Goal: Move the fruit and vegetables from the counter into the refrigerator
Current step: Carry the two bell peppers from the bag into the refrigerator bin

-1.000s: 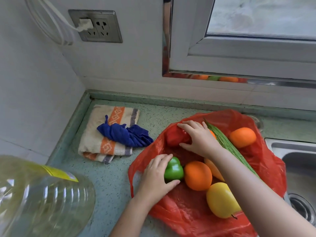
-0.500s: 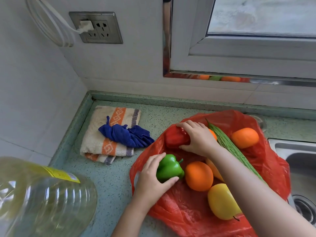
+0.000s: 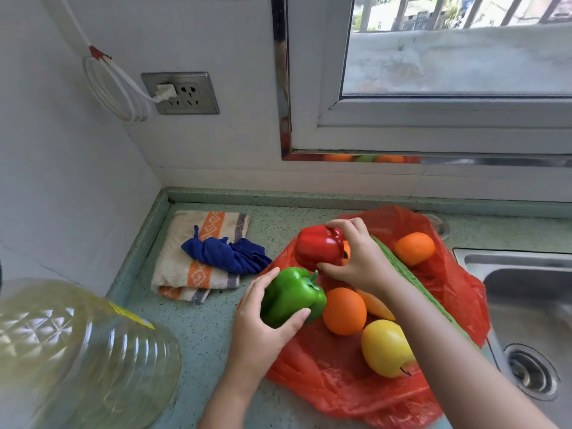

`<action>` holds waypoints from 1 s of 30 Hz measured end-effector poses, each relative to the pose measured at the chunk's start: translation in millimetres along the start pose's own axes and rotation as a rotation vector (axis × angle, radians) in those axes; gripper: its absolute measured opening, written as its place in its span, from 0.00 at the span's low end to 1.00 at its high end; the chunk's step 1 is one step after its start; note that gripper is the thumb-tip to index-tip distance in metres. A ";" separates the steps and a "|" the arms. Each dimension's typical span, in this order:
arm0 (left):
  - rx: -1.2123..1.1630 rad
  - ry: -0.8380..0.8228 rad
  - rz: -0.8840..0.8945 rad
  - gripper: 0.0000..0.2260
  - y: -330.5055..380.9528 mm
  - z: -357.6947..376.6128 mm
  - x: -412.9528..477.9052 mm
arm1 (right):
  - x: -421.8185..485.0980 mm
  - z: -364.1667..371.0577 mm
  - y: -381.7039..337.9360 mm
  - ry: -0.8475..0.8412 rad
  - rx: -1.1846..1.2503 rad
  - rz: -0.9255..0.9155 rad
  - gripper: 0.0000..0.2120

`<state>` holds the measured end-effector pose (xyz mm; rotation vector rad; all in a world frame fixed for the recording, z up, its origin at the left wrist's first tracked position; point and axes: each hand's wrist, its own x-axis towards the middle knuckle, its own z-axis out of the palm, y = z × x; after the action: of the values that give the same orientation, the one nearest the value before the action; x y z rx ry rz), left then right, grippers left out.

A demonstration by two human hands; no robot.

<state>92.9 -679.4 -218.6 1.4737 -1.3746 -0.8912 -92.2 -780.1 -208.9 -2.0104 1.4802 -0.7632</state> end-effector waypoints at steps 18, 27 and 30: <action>-0.308 -0.411 0.126 0.26 81.3 65.5 -76.1 | -215.9 -103.7 -12.4 0.480 0.141 0.298 0.32; -0.356 -0.820 0.157 0.26 106.7 150.1 -139.8 | -376.9 -129.3 -3.9 0.758 0.079 0.611 0.30; -0.349 -0.920 0.200 0.26 121.2 175.2 -170.2 | -425.4 -135.9 -5.6 0.848 0.076 0.690 0.29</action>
<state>-132.1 -531.6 -175.0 0.6287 -1.8292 -1.6826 -287.4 -380.7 -165.7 -0.9680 2.3523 -1.3832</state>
